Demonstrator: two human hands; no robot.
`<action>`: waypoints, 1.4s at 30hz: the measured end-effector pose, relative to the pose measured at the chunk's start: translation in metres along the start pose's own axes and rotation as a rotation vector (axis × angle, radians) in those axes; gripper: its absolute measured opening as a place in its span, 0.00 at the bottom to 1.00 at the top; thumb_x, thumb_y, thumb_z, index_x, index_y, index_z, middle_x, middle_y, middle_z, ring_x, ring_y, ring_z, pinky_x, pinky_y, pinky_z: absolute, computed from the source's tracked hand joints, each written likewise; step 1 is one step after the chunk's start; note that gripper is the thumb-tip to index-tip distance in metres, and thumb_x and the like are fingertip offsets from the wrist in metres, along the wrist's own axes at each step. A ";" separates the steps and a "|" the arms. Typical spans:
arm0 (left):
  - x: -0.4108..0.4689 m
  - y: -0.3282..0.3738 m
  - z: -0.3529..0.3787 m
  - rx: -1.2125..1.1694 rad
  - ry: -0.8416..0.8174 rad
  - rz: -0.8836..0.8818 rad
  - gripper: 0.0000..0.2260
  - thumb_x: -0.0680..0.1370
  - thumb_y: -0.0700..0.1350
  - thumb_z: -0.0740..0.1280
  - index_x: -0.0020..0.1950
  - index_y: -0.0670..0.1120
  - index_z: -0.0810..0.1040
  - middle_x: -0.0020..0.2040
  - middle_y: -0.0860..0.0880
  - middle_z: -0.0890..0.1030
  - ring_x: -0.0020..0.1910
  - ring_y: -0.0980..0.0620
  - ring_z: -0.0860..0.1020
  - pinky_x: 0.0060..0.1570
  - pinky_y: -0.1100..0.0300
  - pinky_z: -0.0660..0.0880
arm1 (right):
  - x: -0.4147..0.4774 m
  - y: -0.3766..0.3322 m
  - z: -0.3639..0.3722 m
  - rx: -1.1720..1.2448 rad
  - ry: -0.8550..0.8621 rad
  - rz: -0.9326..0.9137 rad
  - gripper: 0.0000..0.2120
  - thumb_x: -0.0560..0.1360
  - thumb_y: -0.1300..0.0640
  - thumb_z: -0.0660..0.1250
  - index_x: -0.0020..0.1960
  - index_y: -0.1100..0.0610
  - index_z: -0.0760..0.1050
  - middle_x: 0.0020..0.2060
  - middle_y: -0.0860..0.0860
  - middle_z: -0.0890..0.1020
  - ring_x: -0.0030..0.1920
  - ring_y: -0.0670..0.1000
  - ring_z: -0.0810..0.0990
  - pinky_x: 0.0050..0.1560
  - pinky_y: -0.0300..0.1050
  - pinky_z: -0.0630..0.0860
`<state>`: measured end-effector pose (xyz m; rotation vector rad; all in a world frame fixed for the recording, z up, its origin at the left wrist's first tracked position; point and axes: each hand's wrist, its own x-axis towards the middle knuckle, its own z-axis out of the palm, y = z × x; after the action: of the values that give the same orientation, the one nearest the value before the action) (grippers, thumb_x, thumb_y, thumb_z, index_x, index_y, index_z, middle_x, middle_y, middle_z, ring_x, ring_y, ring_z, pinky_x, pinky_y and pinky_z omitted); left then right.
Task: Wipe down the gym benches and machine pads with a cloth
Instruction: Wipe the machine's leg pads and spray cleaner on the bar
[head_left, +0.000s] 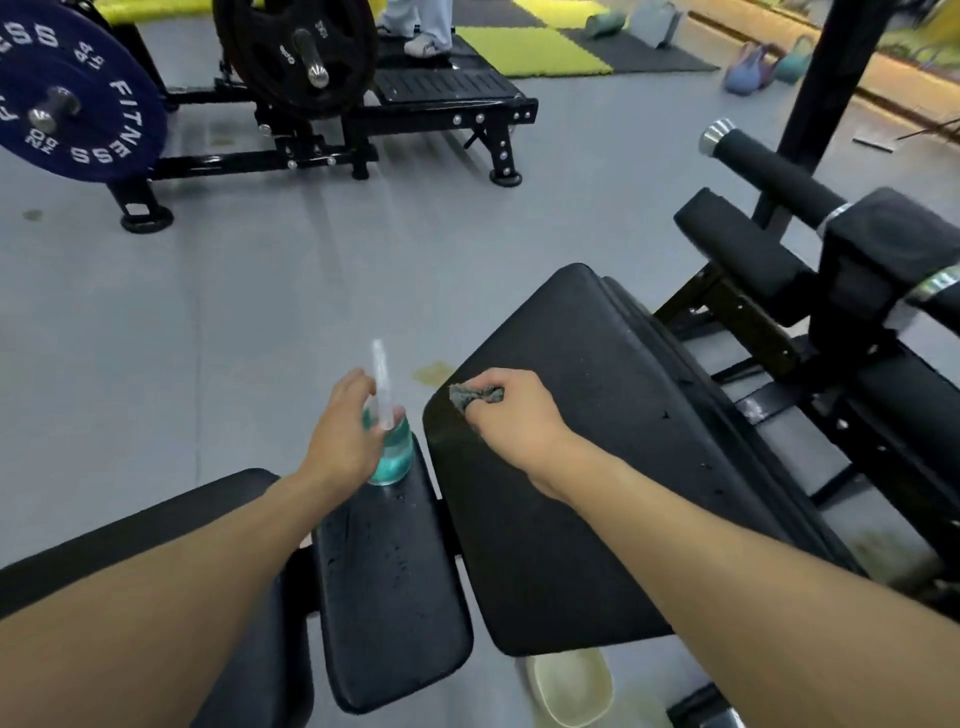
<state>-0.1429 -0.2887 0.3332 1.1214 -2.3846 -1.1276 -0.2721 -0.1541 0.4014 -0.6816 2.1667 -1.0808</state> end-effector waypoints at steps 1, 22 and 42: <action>-0.007 0.007 0.004 0.020 -0.008 0.046 0.11 0.82 0.47 0.66 0.59 0.42 0.74 0.73 0.46 0.67 0.70 0.48 0.67 0.72 0.55 0.62 | -0.006 0.004 -0.010 0.001 0.005 -0.015 0.12 0.76 0.62 0.65 0.56 0.53 0.81 0.42 0.50 0.81 0.38 0.47 0.76 0.35 0.35 0.70; -0.191 0.318 0.295 -0.705 -0.337 0.311 0.14 0.76 0.52 0.61 0.56 0.46 0.78 0.41 0.41 0.81 0.39 0.43 0.82 0.43 0.41 0.81 | -0.198 0.190 -0.320 -0.598 0.607 -0.013 0.24 0.76 0.58 0.64 0.71 0.49 0.68 0.60 0.53 0.72 0.52 0.54 0.76 0.56 0.51 0.76; -0.163 0.278 0.403 -1.016 -0.122 0.402 0.16 0.85 0.50 0.56 0.71 0.47 0.72 0.44 0.59 0.73 0.44 0.57 0.68 0.40 0.65 0.61 | -0.143 0.262 -0.297 -0.640 0.954 -0.107 0.34 0.76 0.58 0.65 0.77 0.51 0.54 0.68 0.52 0.61 0.60 0.56 0.71 0.62 0.49 0.72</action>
<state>-0.3956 0.1593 0.2879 0.2197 -1.5597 -1.8993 -0.4325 0.2335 0.3670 -0.6075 3.4148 -0.8258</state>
